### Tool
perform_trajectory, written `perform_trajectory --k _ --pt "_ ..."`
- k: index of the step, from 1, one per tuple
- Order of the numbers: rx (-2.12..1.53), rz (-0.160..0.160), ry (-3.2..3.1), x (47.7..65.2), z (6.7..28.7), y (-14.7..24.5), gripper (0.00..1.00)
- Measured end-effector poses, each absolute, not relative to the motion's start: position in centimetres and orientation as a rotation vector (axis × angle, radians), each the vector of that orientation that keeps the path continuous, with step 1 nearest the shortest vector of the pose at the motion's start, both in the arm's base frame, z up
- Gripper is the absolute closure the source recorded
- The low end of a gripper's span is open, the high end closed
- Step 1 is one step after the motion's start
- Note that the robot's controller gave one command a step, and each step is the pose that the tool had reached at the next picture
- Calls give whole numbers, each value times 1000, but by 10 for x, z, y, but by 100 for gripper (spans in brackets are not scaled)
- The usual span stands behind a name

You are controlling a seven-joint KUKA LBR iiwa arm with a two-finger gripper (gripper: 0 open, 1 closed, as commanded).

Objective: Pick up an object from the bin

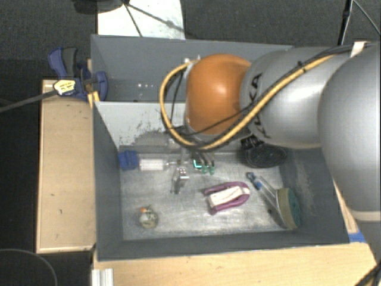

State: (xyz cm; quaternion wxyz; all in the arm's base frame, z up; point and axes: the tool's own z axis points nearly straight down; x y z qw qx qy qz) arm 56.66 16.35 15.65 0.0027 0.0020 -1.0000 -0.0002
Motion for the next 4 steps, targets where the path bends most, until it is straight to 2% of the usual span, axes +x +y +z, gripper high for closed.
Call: perform_trajectory --k 1,2,3,4 --pt "113 5 -3135 545 91 47 0" --pt "116 -2 -3141 546 94 54 100" --pt "110 -1 -3141 546 94 53 0" --pt "162 -1 -3148 514 72 -31 0"
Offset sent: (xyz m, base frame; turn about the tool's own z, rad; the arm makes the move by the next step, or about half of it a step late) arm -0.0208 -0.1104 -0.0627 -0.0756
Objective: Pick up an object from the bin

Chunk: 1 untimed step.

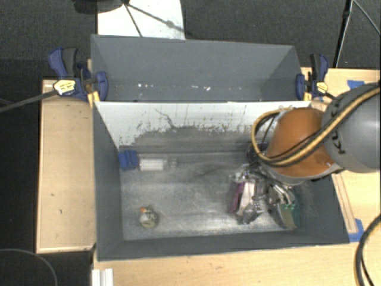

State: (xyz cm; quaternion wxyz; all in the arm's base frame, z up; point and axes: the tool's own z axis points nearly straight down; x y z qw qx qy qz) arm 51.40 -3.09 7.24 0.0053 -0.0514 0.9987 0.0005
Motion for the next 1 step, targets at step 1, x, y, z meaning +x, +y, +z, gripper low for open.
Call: perform_trajectory --k 1 --pt "-607 -2 3077 521 84 -71 0"
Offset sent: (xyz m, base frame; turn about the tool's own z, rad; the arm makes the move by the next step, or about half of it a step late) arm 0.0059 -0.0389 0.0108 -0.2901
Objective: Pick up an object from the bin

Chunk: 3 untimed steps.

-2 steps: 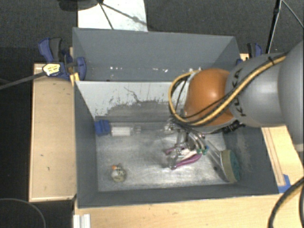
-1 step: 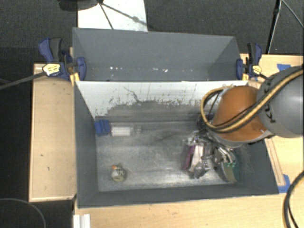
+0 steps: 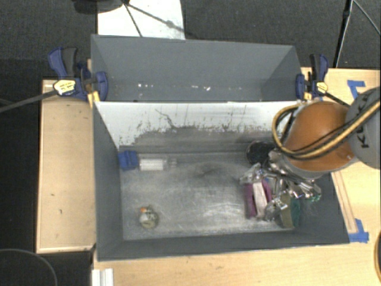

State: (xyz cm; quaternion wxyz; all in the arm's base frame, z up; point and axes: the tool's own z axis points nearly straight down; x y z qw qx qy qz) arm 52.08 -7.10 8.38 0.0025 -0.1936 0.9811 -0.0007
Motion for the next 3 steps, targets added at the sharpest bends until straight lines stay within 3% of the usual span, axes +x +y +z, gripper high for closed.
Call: perform_trajectory --k 1,2,3 --pt "-984 5 2984 549 82 -74 0" --pt "-1872 9 2522 574 86 -77 0" --pt "-1864 10 2535 573 86 -79 100"
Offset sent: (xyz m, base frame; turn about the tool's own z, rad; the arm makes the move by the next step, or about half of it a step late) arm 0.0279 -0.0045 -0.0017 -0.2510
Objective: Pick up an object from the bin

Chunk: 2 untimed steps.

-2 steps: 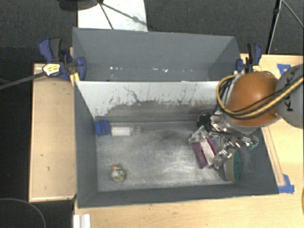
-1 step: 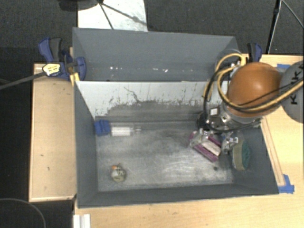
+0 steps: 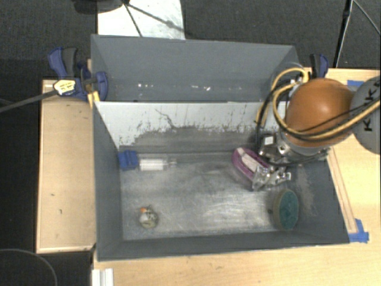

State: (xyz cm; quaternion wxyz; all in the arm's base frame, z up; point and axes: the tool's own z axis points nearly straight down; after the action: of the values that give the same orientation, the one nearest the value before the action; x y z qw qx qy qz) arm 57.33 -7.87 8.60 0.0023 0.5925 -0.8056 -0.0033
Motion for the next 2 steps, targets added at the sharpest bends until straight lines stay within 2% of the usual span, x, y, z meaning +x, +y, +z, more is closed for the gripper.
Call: perform_trajectory --k 1,2 --pt "2284 5 -2166 558 167 -64 100" --pt "1769 2 -2596 527 179 -137 100"
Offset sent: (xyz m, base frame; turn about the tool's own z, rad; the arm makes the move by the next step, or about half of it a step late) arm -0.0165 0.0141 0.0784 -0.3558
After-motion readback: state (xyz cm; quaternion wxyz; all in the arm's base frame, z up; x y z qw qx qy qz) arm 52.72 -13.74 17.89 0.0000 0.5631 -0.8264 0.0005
